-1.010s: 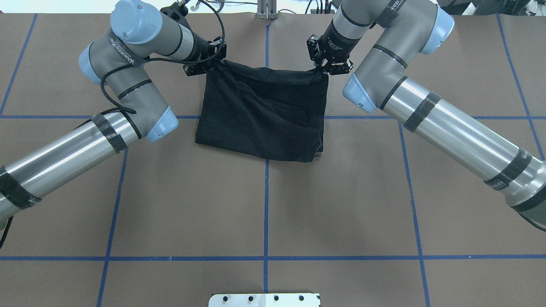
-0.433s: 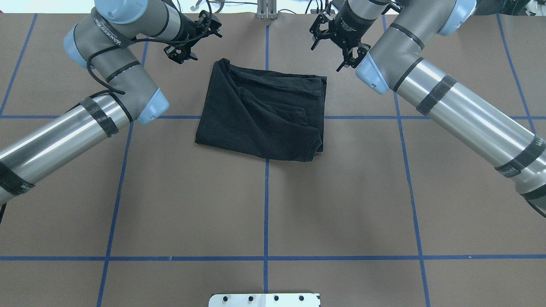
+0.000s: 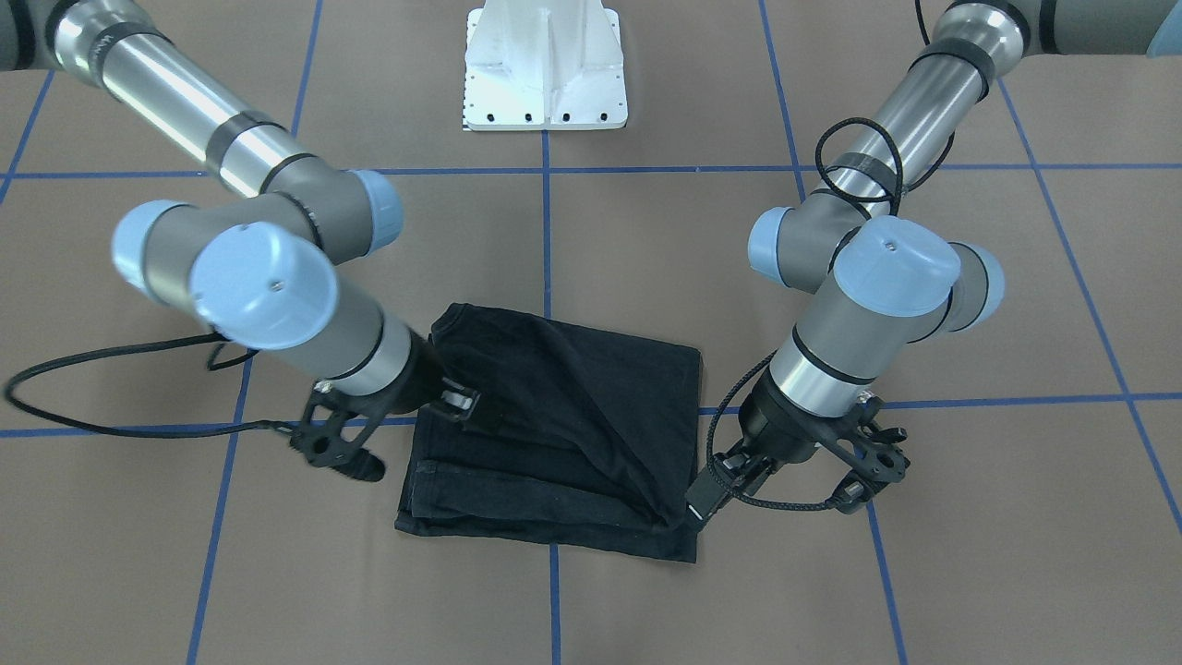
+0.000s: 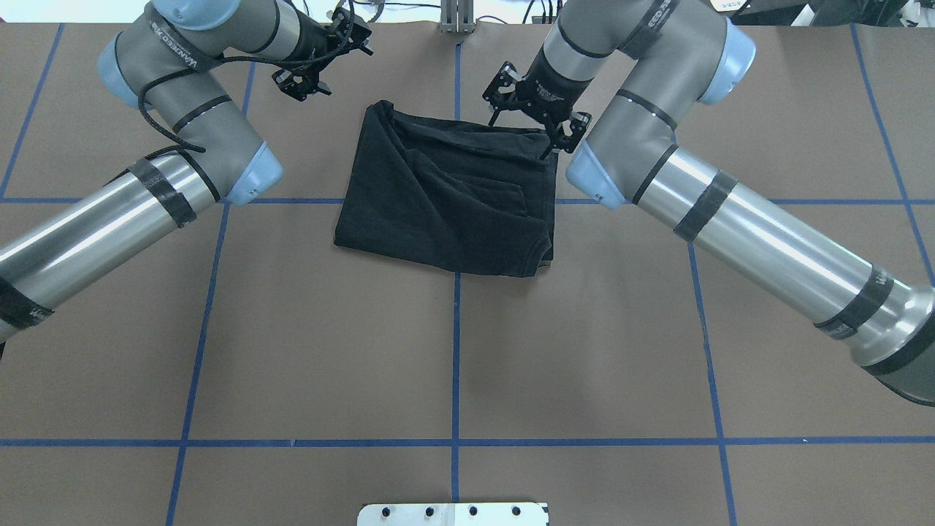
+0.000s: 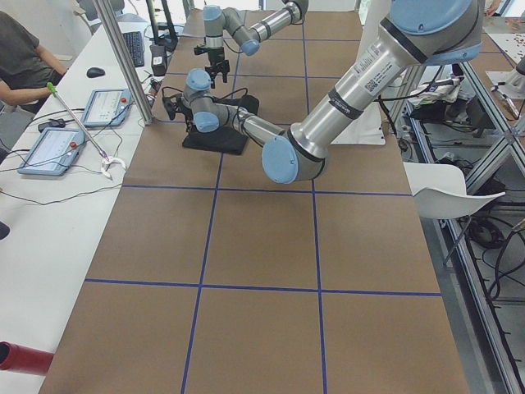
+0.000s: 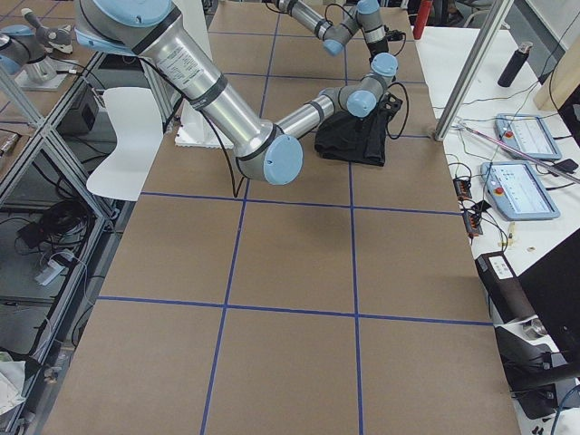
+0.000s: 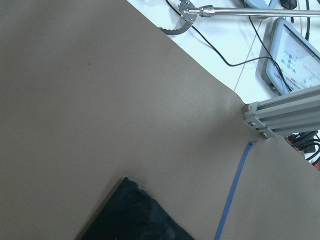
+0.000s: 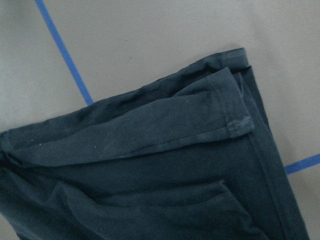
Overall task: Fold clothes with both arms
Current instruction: 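Press the folded bundle's top with the right gripper while the left gripper waits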
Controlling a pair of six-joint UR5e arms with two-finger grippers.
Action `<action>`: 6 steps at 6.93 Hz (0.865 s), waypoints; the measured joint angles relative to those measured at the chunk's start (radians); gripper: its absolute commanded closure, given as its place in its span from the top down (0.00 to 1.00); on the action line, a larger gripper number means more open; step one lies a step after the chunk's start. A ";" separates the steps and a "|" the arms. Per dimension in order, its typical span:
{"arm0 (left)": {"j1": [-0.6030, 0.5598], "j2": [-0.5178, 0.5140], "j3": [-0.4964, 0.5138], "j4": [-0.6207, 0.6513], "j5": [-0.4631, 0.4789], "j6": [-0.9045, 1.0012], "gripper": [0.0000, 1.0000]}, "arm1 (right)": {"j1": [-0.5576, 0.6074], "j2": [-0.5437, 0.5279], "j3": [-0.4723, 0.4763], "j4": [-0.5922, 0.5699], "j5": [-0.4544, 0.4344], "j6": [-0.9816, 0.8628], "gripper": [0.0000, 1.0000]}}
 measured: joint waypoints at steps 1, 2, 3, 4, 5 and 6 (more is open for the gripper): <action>0.000 0.006 -0.001 0.000 -0.001 0.015 1.00 | -0.035 0.009 0.003 -0.003 -0.074 -0.104 0.99; -0.001 0.013 -0.002 0.000 -0.001 0.023 1.00 | -0.052 0.011 0.004 -0.004 -0.123 -0.235 0.99; -0.002 0.020 -0.002 0.000 -0.001 0.027 1.00 | -0.056 0.007 0.004 -0.004 -0.149 -0.393 0.99; -0.001 0.030 -0.002 0.000 -0.002 0.028 1.00 | -0.057 -0.004 0.001 -0.003 -0.168 -0.536 0.98; -0.001 0.036 -0.002 -0.001 -0.002 0.028 1.00 | -0.063 -0.016 -0.002 0.000 -0.193 -0.631 0.95; -0.001 0.038 -0.002 -0.001 -0.002 0.028 1.00 | -0.074 -0.025 -0.003 0.002 -0.218 -0.678 0.86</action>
